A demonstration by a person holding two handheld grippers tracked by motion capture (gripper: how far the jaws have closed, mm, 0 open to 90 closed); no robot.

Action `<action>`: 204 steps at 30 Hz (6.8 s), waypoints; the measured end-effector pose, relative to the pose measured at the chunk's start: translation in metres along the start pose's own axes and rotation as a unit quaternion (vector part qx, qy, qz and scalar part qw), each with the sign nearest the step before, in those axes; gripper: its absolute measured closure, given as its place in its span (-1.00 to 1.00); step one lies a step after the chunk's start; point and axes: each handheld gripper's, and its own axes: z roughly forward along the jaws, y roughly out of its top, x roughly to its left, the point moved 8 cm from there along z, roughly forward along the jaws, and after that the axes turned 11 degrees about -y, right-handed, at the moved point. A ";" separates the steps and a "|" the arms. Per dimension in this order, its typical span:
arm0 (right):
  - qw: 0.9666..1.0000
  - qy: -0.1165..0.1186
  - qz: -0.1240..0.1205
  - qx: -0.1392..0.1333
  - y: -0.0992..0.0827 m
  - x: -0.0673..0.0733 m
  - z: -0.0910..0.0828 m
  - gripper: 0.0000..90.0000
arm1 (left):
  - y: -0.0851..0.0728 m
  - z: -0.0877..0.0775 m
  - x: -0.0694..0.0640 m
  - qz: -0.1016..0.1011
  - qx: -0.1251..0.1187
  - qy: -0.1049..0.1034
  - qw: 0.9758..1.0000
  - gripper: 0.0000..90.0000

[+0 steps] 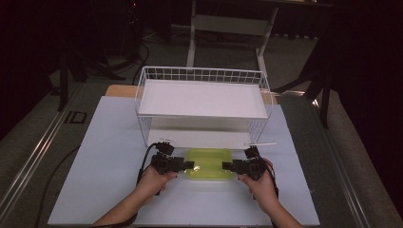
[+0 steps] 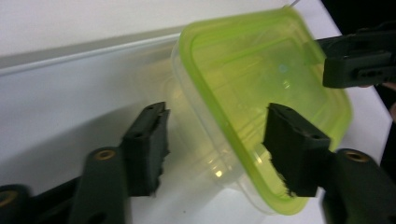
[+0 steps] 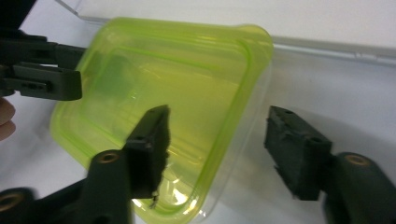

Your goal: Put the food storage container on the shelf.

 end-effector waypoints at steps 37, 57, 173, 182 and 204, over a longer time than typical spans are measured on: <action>1.000 -0.020 0.024 -0.004 -0.012 0.006 -0.020 0.71 | -0.010 -0.010 -0.022 0.007 -0.006 0.009 1.000 0.68; 0.999 -0.018 0.015 -0.031 0.008 0.023 -0.029 0.76 | 0.014 -0.036 -0.029 0.019 -0.044 0.042 0.998 0.79; 0.979 -0.095 -0.146 -0.103 0.025 0.069 0.042 1.00 | -0.010 -0.047 0.004 0.132 -0.096 0.033 0.986 -0.95; 0.980 -0.107 -0.135 -0.097 0.036 0.063 0.063 1.00 | -0.011 -0.048 0.004 0.140 -0.099 0.037 0.985 -0.95; 0.981 -0.122 -0.112 -0.105 0.064 0.057 0.087 0.97 | -0.014 -0.047 0.008 0.142 -0.097 0.042 0.984 -0.95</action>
